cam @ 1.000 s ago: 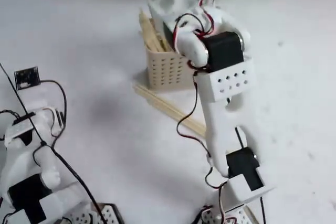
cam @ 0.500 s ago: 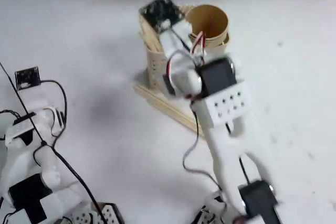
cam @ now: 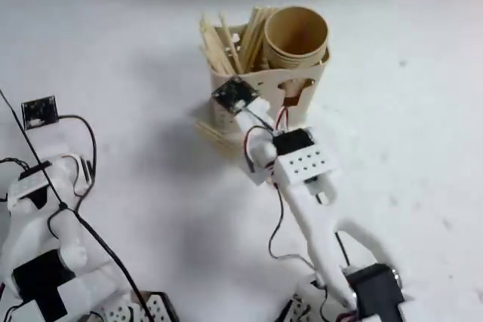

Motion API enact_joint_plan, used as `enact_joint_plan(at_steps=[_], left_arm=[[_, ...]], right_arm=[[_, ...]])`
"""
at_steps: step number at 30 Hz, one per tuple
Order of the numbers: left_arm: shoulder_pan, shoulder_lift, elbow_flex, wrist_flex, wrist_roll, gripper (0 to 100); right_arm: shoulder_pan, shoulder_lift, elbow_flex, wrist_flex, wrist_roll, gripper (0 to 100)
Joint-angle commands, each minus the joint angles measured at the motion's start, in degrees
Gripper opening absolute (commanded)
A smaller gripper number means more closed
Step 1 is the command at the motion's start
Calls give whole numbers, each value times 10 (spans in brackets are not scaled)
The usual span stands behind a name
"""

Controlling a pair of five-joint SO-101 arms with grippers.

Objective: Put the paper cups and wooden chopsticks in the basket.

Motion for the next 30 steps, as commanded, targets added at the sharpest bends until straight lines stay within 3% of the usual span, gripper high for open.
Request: enact_joint_plan(at_steps=[1,15,25,30], left_arm=[[-7,-4,-1,-6,6,157],[-7,-4,-1,-6,6,157],[-7,-4,-1,-6,6,157],[-7,-4,-1,-6,6,157]], right_arm=[[33,15,-3,-37,8,115],[31,160,-3,-148,11,102],[-29,180,2,-84,11,101],[-26,179,-1,-81,6,101]])
